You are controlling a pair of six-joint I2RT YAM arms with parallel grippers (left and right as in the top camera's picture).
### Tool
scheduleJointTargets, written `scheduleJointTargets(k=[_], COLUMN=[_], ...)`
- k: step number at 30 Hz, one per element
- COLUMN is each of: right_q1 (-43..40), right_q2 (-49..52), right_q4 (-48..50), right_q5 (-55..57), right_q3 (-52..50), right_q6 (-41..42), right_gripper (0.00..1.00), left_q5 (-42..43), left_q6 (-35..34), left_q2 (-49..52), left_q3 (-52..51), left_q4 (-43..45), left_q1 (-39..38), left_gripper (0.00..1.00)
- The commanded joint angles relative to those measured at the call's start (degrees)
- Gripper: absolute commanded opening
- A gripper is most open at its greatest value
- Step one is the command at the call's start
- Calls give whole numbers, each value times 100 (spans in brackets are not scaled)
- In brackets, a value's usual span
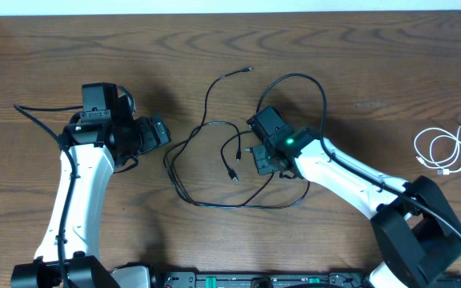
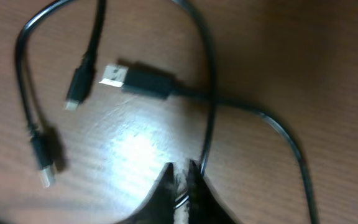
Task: Untangle cables
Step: 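Move the right gripper leftward over the black cable in the center, then grasp a black cable strand near its plug with the right gripper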
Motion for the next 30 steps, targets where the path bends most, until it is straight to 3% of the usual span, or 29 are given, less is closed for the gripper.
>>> scheduleJointTargets(k=[1, 3, 6, 8, 10, 21, 30], right_q1=[15, 7, 7, 7, -11, 2, 35], right_q2=[282, 450, 721, 861, 861, 977, 2017], right_q4=[24, 33, 103, 168, 208, 1910, 2889], right_q5=[516, 470, 339, 313, 273, 168, 166], right_q3=[-37, -37, -37, -35, -33, -37, -37], right_q6=[323, 337, 337, 332, 332, 293, 293], right_gripper=[29, 41, 41, 29, 1, 1, 6], left_q5=[-39, -39, -39, -39, -39, -39, -39], left_q6=[-9, -9, -9, -9, -9, -9, -9], left_q2=[33, 33, 33, 33, 33, 33, 33], left_q3=[-17, -17, -17, -17, -17, -17, -17], left_q4=[-13, -13, -13, -13, -13, -13, -13], left_q1=[13, 13, 13, 13, 13, 13, 13], left_gripper=[98, 98, 98, 98, 98, 98, 98])
